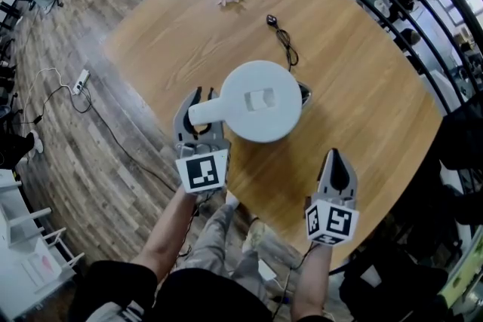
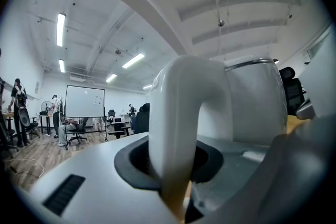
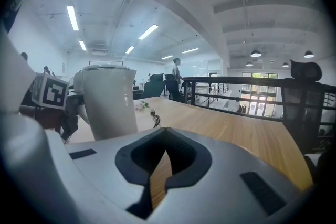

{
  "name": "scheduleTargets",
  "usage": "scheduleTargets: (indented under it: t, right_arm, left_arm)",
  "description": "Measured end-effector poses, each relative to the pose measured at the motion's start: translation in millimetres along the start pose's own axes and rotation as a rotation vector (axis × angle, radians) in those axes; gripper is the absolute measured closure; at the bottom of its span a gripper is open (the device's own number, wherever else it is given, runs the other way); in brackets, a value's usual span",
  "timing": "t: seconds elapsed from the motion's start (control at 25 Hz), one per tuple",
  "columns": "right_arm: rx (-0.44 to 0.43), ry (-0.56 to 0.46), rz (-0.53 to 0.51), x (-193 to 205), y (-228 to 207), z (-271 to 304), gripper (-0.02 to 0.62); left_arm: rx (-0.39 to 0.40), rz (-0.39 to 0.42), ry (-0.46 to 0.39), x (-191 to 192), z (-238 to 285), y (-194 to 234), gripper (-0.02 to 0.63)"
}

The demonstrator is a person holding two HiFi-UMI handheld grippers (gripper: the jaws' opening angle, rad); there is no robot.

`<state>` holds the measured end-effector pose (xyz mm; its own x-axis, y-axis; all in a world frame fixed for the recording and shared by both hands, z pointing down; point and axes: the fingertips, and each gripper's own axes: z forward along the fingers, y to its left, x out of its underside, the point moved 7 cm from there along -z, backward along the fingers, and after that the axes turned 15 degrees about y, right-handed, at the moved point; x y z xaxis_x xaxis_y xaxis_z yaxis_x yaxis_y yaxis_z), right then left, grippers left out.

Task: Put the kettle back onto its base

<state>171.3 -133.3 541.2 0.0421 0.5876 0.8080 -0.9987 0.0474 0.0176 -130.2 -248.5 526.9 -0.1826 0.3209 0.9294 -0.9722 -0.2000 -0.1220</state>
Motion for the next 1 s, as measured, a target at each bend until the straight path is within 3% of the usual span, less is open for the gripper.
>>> scheduleTargets:
  t: [0.32, 0.48, 0.68, 1.0]
  right_arm:
    - [-0.005, -0.001, -0.008, 3.9, 4.5, -7.5, 0.597]
    - [-0.001, 0.005, -0.003, 3.5, 6.1, -12.5, 0.597]
    - [-0.011, 0.008, -0.011, 7.3, 6.3, -13.3, 0.597]
    - [-0.032, 0.002, -0.024, 5.3, 11.9, -21.3, 0.597]
  left_arm:
    - [0.052, -0.021, 0.062, 11.7, -3.8, -3.0, 0.518]
    - [0.056, -0.029, 0.1, 17.3, -3.8, 0.0, 0.469]
    - [0.066, -0.061, 0.088, 3.8, -6.3, -0.9, 0.437]
    - [0.059, -0.026, 0.135, 1.8, -21.8, -2.1, 0.431]
